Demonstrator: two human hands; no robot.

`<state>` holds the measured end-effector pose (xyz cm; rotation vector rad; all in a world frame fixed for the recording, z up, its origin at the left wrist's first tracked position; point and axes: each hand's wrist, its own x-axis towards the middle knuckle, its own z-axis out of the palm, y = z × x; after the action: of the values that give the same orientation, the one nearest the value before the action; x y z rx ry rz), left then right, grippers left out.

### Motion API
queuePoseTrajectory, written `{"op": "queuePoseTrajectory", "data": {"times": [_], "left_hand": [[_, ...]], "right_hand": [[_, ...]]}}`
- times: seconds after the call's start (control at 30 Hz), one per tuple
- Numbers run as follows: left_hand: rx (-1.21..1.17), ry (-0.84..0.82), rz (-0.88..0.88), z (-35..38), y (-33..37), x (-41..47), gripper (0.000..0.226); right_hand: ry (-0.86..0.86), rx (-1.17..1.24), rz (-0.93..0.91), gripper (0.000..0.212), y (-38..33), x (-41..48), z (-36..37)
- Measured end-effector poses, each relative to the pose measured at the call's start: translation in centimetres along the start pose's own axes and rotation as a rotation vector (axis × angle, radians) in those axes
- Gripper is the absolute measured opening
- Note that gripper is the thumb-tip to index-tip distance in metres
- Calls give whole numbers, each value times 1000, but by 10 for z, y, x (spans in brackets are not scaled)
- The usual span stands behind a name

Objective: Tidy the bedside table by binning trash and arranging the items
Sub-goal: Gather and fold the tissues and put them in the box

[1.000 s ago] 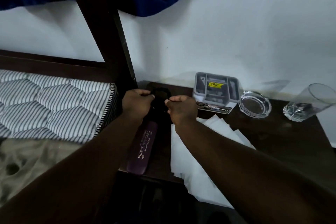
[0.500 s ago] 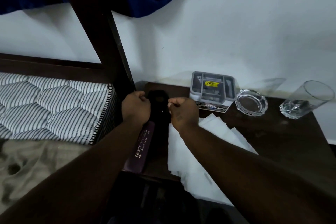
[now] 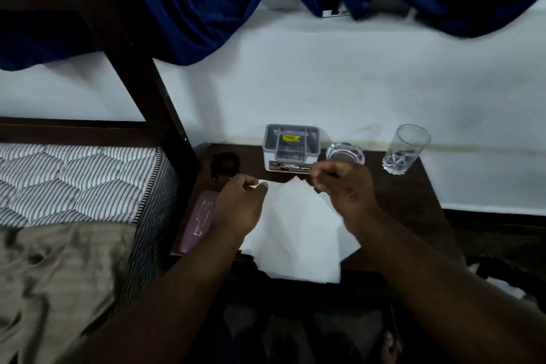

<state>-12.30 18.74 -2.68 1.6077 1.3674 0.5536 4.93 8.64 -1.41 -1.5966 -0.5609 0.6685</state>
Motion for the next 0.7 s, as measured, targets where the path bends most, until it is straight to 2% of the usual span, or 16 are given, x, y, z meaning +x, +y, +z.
{"op": "queuePoseTrajectory", "data": {"times": [0.1,0.23,0.37,0.53,0.7], "left_hand": [[-95,-32,-132,17,-2,-21,23],[-87,-40,-196,40,-7,-44,20],[68,-14,-109,49,-13,-53,33],[397,37,70,58,-29,-40,64],[624,-37,81,62,-40,-20,87]], "right_hand": [[82,23,45,11,10,-17,-38],[46,-142,93,16,40,-37,-49],[-61,-424,79,28,63,-45,-44],[-213,-674,-76,40,83,-46,-36],[-243,-803,-185,40,95,-38,-33]]}}
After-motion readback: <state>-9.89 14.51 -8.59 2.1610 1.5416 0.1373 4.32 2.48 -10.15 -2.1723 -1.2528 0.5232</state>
